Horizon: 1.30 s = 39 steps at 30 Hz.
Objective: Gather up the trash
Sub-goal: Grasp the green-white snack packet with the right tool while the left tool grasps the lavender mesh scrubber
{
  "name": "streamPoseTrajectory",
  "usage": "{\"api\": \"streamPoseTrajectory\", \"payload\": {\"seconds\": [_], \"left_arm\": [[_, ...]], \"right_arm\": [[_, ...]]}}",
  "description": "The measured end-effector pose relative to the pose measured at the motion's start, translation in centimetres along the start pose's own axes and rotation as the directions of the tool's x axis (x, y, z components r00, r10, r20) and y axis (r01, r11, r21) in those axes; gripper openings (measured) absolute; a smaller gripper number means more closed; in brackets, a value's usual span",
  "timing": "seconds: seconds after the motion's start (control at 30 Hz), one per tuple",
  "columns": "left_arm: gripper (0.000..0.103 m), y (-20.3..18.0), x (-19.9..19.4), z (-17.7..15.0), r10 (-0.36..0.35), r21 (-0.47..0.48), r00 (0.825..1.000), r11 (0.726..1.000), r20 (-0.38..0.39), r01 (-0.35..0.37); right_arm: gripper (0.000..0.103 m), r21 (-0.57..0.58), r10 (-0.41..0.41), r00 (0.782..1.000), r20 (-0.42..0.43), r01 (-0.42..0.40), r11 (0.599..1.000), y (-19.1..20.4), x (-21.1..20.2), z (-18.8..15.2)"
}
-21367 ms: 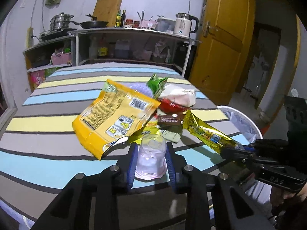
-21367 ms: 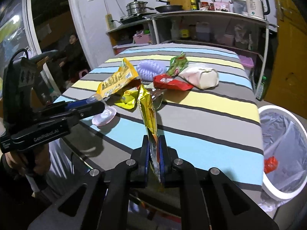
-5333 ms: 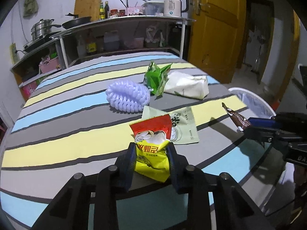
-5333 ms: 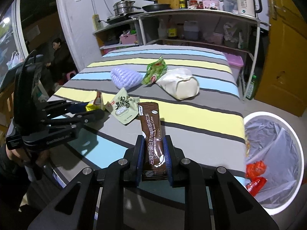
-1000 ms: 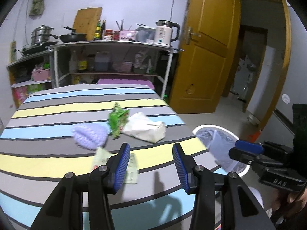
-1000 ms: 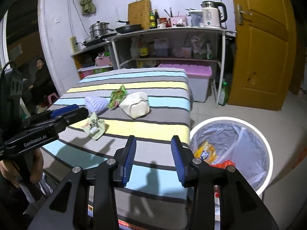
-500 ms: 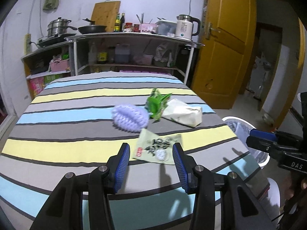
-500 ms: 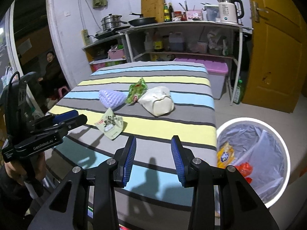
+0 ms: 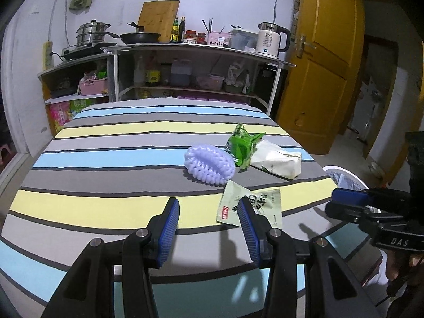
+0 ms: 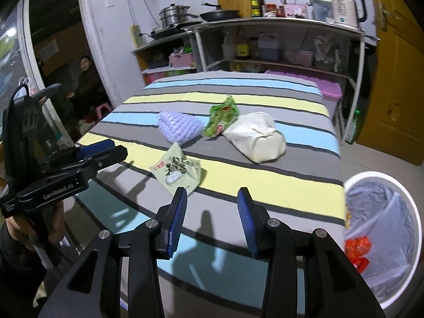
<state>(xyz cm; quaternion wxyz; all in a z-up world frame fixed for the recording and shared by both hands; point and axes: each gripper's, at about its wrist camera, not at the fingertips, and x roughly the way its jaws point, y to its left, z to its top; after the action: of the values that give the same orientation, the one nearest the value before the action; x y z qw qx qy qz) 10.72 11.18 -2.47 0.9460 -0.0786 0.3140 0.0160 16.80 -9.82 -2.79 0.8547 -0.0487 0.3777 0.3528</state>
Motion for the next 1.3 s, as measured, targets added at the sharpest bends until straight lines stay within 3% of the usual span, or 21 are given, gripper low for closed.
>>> {"api": "streamPoseTrajectory", "payload": {"seconds": [0.3,0.77,0.8,0.83,0.93,1.03,1.3], "left_arm": [[0.046,1.6,0.3,0.7,0.008,-0.019,1.0,1.0,0.009,-0.007],[0.046,3.5,1.4,1.3,0.007,-0.058,1.0,0.998,0.006,-0.007],[0.046,3.4,1.5,1.4,0.002,-0.058,1.0,0.998,0.005,-0.002],[0.046,3.3,1.7,1.6,-0.002,-0.056,1.0,0.998,0.005,0.003],[0.046,3.0,2.2,2.2,-0.019,-0.053,1.0,0.998,0.0,0.019],[0.058,2.6,2.9,2.9,-0.053,-0.053,0.999,0.997,-0.012,0.052],[0.064,1.3,6.5,4.4,-0.074,-0.078,0.995,0.995,-0.07,0.068]], "right_arm": [[0.042,-0.044,0.042,0.997,-0.06,-0.045,0.998,1.4,4.3,1.6],[0.042,-0.095,0.026,0.987,-0.16,-0.041,0.995,2.8,8.6,3.0],[0.039,-0.091,0.027,0.987,-0.159,-0.041,0.995,2.8,8.6,3.0],[0.022,-0.091,0.029,0.987,-0.155,-0.044,0.995,2.9,8.5,3.0],[0.013,-0.082,0.037,0.989,-0.142,-0.049,0.995,2.7,7.9,2.7],[0.011,-0.069,0.038,0.992,-0.121,-0.047,0.997,2.4,7.2,2.4],[0.011,-0.02,0.027,0.996,-0.085,-0.029,0.999,0.7,4.8,1.0]]}}
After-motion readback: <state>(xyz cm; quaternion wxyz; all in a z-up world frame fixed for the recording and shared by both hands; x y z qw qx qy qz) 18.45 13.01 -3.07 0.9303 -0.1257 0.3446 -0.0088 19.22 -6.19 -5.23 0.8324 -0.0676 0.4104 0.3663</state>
